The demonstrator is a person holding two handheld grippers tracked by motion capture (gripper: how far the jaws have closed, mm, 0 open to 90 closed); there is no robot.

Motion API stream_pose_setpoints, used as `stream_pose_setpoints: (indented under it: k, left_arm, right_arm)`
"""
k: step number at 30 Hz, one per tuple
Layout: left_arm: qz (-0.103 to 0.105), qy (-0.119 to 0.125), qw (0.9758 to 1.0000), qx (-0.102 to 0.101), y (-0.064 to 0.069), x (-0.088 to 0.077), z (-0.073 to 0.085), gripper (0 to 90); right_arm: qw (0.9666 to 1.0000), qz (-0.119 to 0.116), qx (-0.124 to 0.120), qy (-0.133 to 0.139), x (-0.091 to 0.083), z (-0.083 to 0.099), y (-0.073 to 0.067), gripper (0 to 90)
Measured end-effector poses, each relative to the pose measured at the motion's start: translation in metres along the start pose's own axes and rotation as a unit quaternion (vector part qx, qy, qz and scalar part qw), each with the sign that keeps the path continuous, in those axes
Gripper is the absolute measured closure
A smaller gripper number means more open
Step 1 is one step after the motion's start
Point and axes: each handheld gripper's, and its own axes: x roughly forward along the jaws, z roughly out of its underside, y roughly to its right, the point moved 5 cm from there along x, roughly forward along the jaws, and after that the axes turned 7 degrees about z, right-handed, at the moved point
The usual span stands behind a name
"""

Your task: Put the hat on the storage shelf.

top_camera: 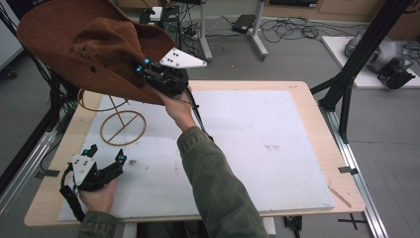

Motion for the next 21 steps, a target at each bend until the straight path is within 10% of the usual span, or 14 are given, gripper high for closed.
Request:
stream_pose_setpoints:
  k: [21]
  left_arm:
    - [0.004, -0.003, 1.0, -0.006, 0.0, 0.001, 0.002, 15.0]
  right_arm:
    - [0.999, -0.012, -0.003, -0.043, 0.045, 0.026, -0.009, 85.7]
